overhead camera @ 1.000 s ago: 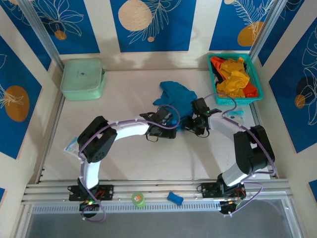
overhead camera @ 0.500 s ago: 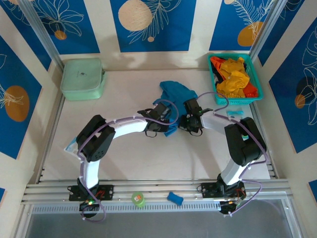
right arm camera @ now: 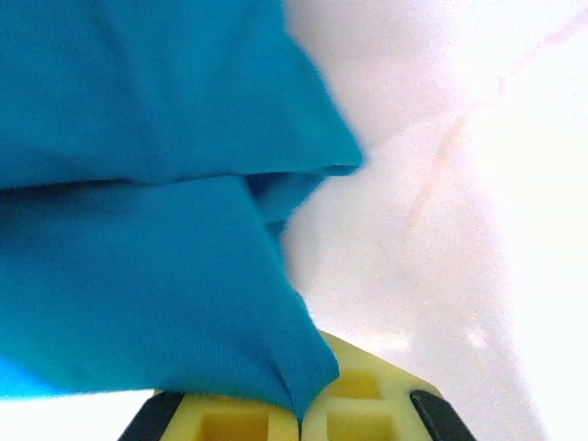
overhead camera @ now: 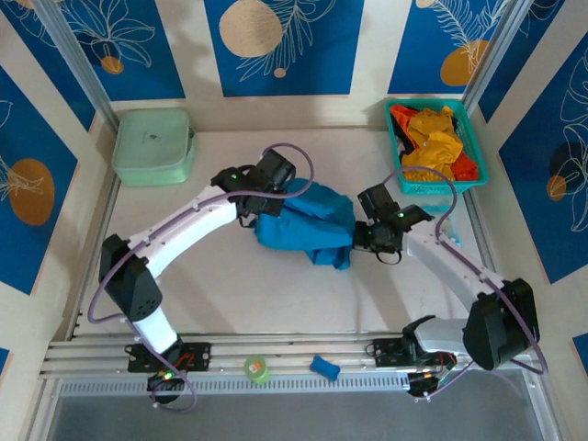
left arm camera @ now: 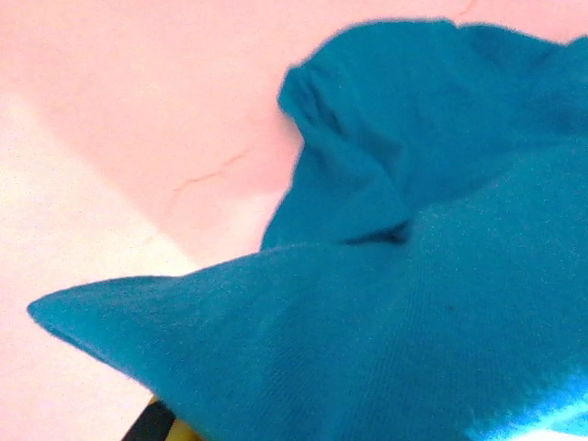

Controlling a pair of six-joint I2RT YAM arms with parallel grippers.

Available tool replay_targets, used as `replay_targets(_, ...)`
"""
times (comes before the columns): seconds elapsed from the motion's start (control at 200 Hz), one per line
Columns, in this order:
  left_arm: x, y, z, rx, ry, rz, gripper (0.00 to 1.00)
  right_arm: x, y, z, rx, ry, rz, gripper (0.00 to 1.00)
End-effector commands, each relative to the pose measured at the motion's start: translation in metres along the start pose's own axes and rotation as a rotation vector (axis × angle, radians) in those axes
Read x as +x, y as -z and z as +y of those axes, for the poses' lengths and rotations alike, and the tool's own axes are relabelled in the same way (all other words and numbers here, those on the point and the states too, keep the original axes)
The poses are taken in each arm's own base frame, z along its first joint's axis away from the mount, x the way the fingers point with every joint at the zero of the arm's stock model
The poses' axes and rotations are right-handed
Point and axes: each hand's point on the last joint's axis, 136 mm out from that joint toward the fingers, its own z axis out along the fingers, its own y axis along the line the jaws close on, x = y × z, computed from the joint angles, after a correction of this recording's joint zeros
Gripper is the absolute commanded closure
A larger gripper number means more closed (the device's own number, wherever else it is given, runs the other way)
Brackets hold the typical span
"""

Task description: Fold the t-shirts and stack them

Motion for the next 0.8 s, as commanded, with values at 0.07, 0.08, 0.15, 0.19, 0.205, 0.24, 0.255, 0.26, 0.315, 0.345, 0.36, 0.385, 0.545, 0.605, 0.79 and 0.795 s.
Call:
replay_targets(0.07,0.011,-0.011,0.052,-0.236,-0.17,0.162,1.0,0.017,0.039,-0.01,-0.015,0.052,0.108,1.0)
replay_targets(0.08,0.01,-0.014,0.054,-0.241,-0.172,0.166,1.0,0.017,0.04,-0.008,-0.023,0.053,0.11,1.0)
replay_targets(0.15,0.004,-0.033,0.062,-0.275,-0.171,0.191,1.0,0.017,0.047,0.004,-0.08,0.077,0.128,1.0)
replay_targets(0.19,0.002,-0.045,0.063,-0.269,-0.166,0.206,1.0,0.018,0.05,0.013,-0.116,0.094,0.141,1.0)
replay_targets(0.205,0.001,-0.05,0.062,-0.263,-0.165,0.212,1.0,0.019,0.05,0.018,-0.133,0.101,0.147,1.0)
replay_targets(0.24,-0.001,-0.059,0.058,-0.245,-0.163,0.22,0.96,0.022,0.051,0.028,-0.173,0.118,0.161,1.0)
replay_targets(0.255,-0.002,-0.063,0.057,-0.238,-0.161,0.22,0.92,0.024,0.051,0.033,-0.19,0.124,0.167,1.0)
replay_targets(0.26,-0.002,-0.064,0.056,-0.236,-0.161,0.218,0.91,0.024,0.051,0.034,-0.196,0.127,0.17,1.0)
replay_targets(0.315,-0.006,-0.074,0.049,-0.214,-0.154,0.207,0.69,0.032,0.051,0.054,-0.267,0.144,0.2,1.0)
replay_targets(0.345,-0.009,-0.077,0.046,-0.2,-0.146,0.198,0.56,0.037,0.05,0.066,-0.31,0.154,0.218,1.0)
replay_targets(0.36,-0.009,-0.078,0.045,-0.194,-0.142,0.195,0.51,0.04,0.05,0.072,-0.333,0.158,0.228,1.0)
replay_targets(0.385,-0.011,-0.078,0.043,-0.185,-0.134,0.184,0.43,0.044,0.049,0.083,-0.37,0.161,0.242,1.0)
replay_targets(0.545,-0.024,-0.057,0.058,-0.229,-0.096,0.128,0.19,0.079,0.041,0.154,-0.557,0.229,0.354,1.0)
replay_targets(0.605,-0.024,-0.042,0.071,-0.254,-0.078,0.125,0.17,0.092,0.037,0.179,-0.583,0.28,0.392,1.0)
replay_targets(0.79,-0.004,0.01,0.1,-0.285,-0.016,0.147,0.13,0.119,0.024,0.228,-0.594,0.396,0.482,1.0)
replay_targets(0.795,-0.003,0.011,0.101,-0.284,-0.013,0.149,0.13,0.119,0.024,0.229,-0.596,0.398,0.482,1.0)
